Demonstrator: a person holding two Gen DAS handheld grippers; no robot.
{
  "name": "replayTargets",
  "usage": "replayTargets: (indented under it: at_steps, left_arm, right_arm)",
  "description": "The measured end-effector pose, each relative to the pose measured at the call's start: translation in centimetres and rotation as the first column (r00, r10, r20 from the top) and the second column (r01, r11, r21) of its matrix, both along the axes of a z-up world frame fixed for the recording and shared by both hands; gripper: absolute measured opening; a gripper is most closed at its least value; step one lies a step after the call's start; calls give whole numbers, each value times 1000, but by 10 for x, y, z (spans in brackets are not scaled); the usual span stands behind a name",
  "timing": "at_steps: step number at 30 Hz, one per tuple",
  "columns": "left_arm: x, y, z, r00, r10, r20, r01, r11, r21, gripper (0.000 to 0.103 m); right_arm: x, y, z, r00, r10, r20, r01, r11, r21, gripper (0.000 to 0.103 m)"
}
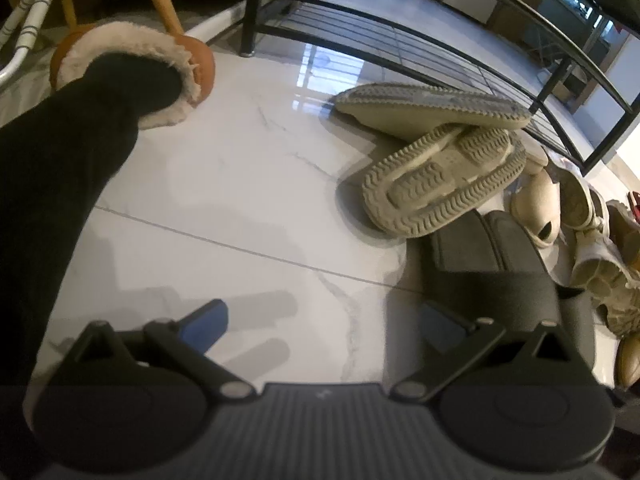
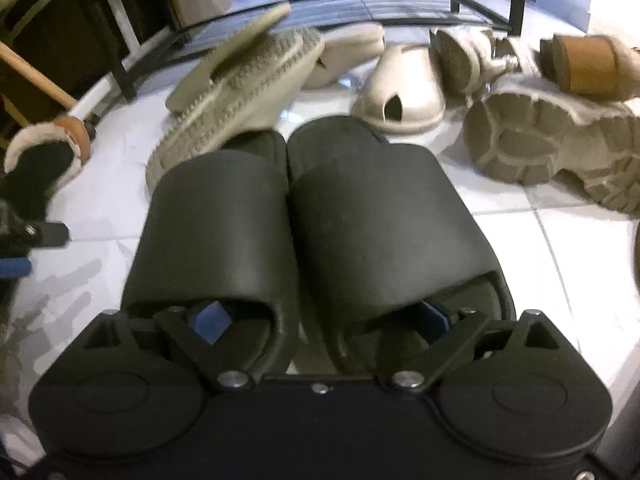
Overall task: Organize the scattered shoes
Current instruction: 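Lift the pair of black slides off the floor with the right gripper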
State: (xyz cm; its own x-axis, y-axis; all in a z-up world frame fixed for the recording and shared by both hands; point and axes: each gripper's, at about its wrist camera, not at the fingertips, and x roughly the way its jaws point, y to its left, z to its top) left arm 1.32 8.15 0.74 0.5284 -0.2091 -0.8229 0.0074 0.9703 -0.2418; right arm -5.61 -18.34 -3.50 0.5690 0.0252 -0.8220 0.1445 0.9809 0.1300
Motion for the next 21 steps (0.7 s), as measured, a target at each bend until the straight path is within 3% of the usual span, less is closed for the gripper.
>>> replayTargets:
  at_steps: [7,14,19,21]
  left_arm:
    - [0,4,1,1000,22,-4,-22,1000,-16,102]
    - [0,6,1,1000,24,-3,-24,1000,-20,102]
    - [0,9,1,999,35,-3,-35,999,-21,102]
    - [1,10,0,999,43,-8,-43,999,-23,102]
  right_arm:
    - [1,19,-18,999,27,-17,-29,994,-106,103]
    - [0,20,-15,1000,13,11,-12,995,-96,101]
    - [-14,29,10,982,28,184,4,986,-169,75]
    - [-19,32,22,964,69,257,-24,984,-177,51]
